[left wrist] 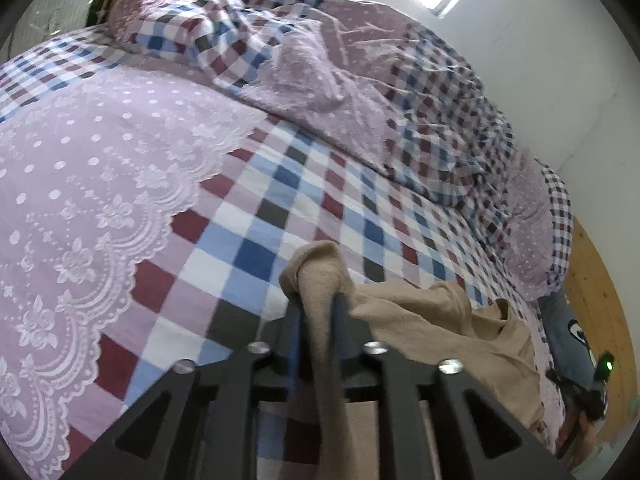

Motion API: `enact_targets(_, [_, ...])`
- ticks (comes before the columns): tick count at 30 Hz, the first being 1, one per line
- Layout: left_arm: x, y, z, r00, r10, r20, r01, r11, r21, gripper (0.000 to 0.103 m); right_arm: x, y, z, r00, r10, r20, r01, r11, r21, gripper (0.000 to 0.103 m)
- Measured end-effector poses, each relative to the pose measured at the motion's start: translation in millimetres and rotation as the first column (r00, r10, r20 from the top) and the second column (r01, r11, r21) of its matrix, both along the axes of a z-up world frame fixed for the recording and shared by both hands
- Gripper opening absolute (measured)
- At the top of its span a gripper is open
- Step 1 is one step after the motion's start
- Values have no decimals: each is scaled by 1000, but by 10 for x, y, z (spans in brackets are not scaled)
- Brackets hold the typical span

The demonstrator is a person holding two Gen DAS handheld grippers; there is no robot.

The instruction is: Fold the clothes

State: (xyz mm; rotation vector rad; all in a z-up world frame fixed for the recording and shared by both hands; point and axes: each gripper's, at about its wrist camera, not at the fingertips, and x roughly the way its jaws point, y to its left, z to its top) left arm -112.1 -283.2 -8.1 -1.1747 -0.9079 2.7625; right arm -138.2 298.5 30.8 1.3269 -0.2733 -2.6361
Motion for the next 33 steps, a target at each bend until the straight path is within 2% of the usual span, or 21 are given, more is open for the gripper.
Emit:
enact_targets(1, [27, -27, 12, 1000, 14, 1, -14, 1000, 1, 49, 101, 34, 14, 1000, 5, -1, -5, 1000, -22, 48])
enact_targets(2, [68, -30, 41, 1000, 12, 4, -11, 1000, -10, 53, 209, 23, 13, 1000, 20, 2, -20, 1000, -11, 49])
enact_targets(6, [263, 19, 195, 999, -32, 23, 34, 996, -87, 55, 548, -149, -30, 995, 101, 16, -102, 991, 90, 49])
enact_targets(9, [445, 147, 317, 994, -92, 53, 100, 982, -162, 56, 641, -352, -21, 987, 162, -5, -160, 980, 119, 49])
enact_targets(13, [728, 331, 365, 984, -149, 100, 166, 967, -192, 56, 762, -633, 97, 966, 248, -78, -234, 960, 152, 48])
enact_targets(15, [883, 384, 348, 980, -158, 124, 180, 964, -195, 56, 773, -747, 68, 955, 291, -55, -279, 947, 161, 47])
enact_targets(19, [1148, 444, 228, 969, -168, 183, 202, 961, -187, 55, 721, -784, -187, 959, 275, 66, -283, 938, 202, 47])
enact_targets(21, [1247, 493, 221, 967, -173, 188, 212, 953, -217, 55, 746, -752, -199, 962, 262, 72, -272, 939, 213, 47])
enact_targets(24, [1368, 698, 276, 961, -198, 195, 258, 897, -359, 55, 820, -711, -65, 967, 255, 27, -255, 947, 197, 48])
enact_targets(27, [1406, 874, 272, 949, -241, 202, 308, 841, -444, 55, 885, -684, 40, 969, 246, -8, -240, 953, 184, 48])
enact_targets(30, [1417, 1085, 243, 936, -272, 225, 353, 741, -572, 52, 906, -696, 76, 970, 241, -19, -234, 956, 177, 48])
enact_targets(32, [1387, 1178, 215, 931, -283, 230, 365, 699, -615, 43, 898, -723, 84, 970, 242, -23, -235, 956, 178, 48])
enact_targets(33, [1358, 1182, 213, 934, -277, 226, 357, 697, -622, 37, 898, -730, 85, 969, 245, -25, -236, 955, 179, 48])
